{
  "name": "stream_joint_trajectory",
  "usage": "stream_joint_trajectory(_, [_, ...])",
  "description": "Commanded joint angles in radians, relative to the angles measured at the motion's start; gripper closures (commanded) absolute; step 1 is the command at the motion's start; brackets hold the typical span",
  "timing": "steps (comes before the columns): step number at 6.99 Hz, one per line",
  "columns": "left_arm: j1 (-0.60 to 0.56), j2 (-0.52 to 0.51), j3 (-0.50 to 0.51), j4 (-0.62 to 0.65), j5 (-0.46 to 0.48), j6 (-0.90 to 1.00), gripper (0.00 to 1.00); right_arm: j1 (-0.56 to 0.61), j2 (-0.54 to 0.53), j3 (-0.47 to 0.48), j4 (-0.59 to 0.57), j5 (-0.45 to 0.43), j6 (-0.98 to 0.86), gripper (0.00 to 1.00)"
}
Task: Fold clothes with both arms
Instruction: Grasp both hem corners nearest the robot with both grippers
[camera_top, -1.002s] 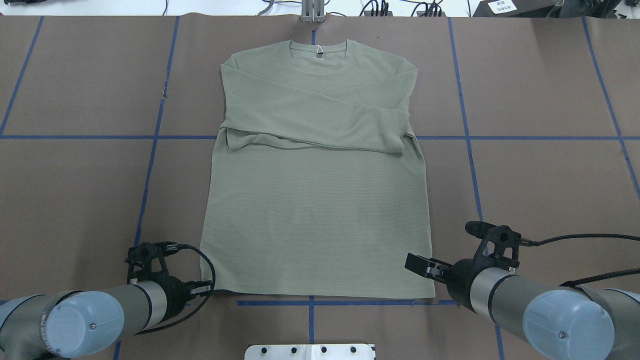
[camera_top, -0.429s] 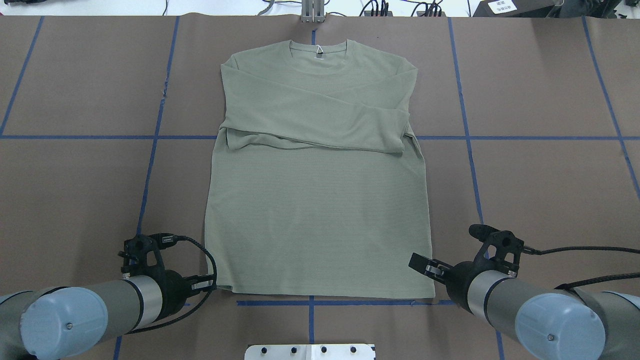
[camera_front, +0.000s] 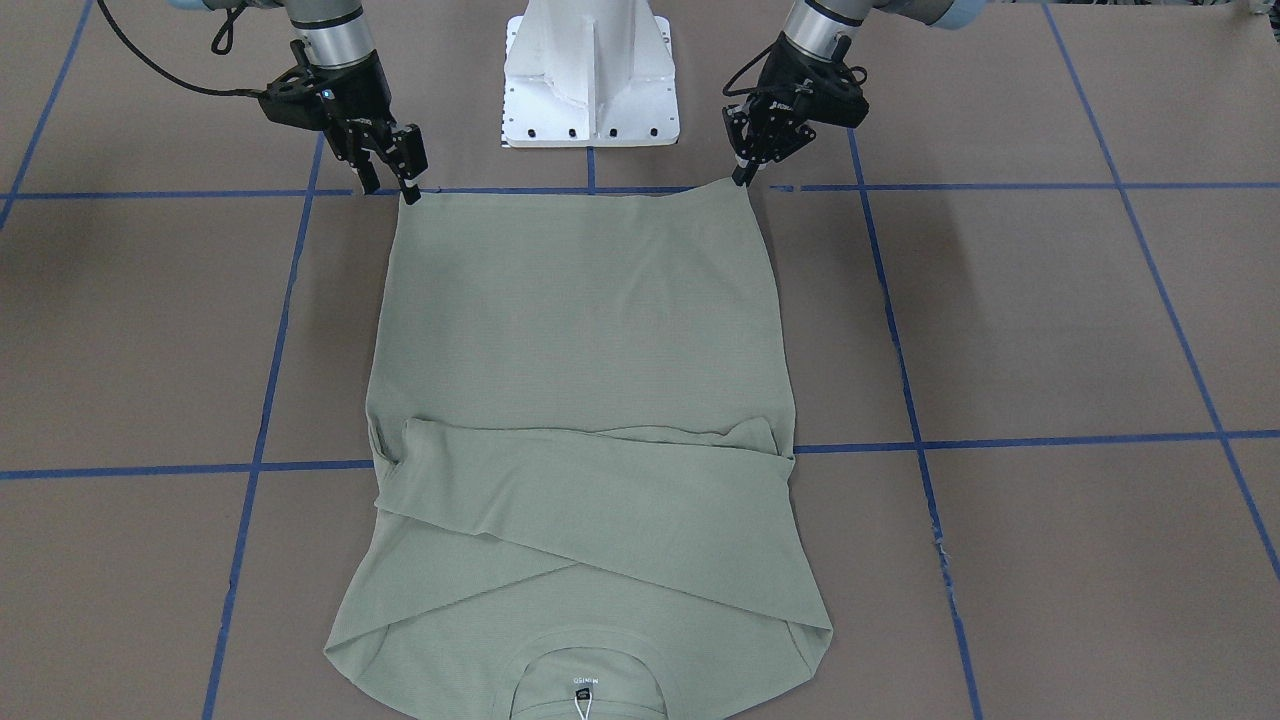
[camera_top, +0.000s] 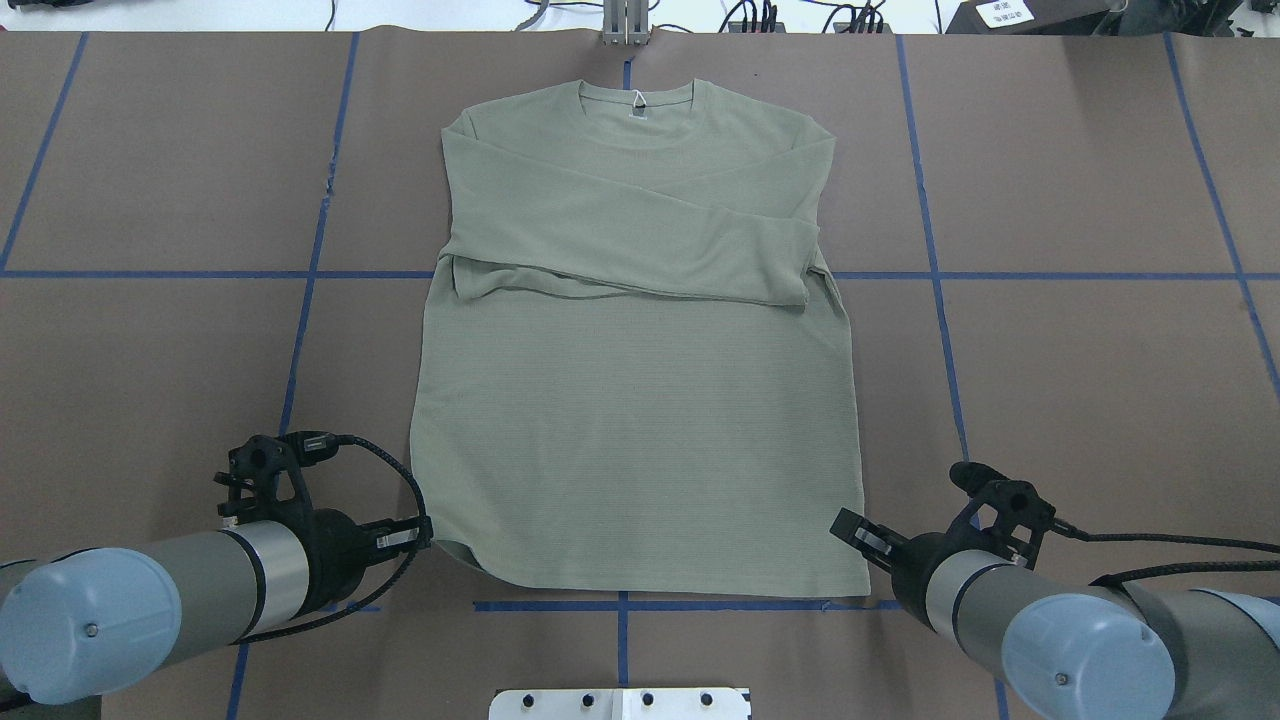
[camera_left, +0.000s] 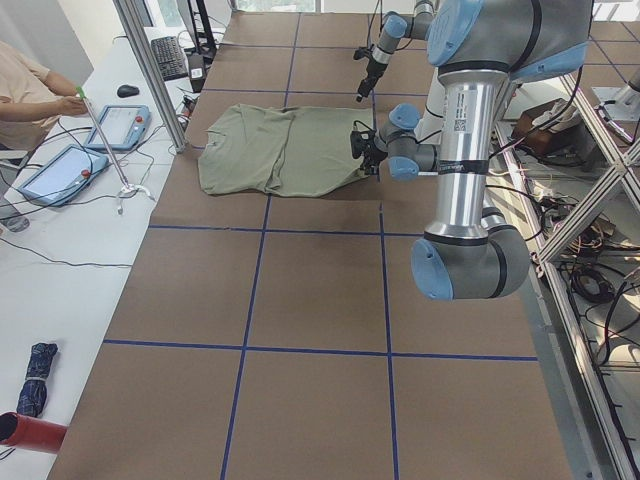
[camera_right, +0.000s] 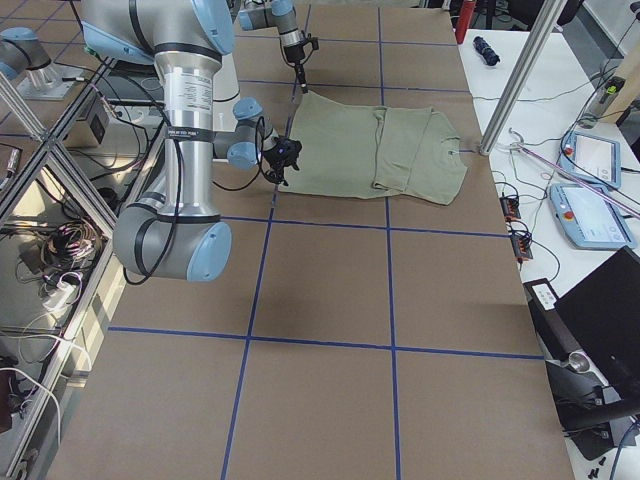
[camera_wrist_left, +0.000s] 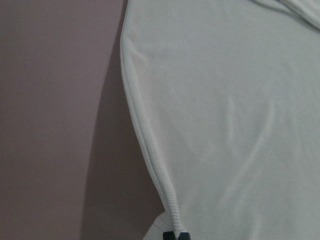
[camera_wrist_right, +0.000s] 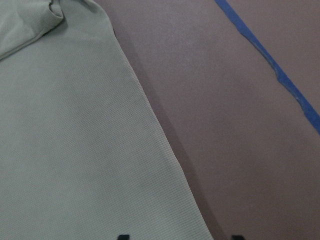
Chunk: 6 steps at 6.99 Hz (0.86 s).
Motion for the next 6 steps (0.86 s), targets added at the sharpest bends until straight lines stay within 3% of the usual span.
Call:
stream_joint_trajectory(1, [-0.006,0.001,-0.008,0.000,0.021,0.000,1.00,-0.028,0.014,-0.034,-0.004,-0.004,0.016,0.20])
stream_joint_trajectory(4, [-0.004,0.001,-0.009,-0.002,0.023,0.000,1.00,-0.072,0.006,-0.062,-0.004,-0.027,0.018,0.22])
stream_joint_trajectory(5, [-0.004,0.004,-0.009,0.000,0.023,0.000,1.00,-0.077,0.008,-0.063,-0.004,-0.028,0.018,0.27])
stream_joint_trajectory(6, [-0.004,0.003,-0.009,0.000,0.023,0.000,1.00,-0.080,0.014,-0.063,-0.006,-0.035,0.018,0.39])
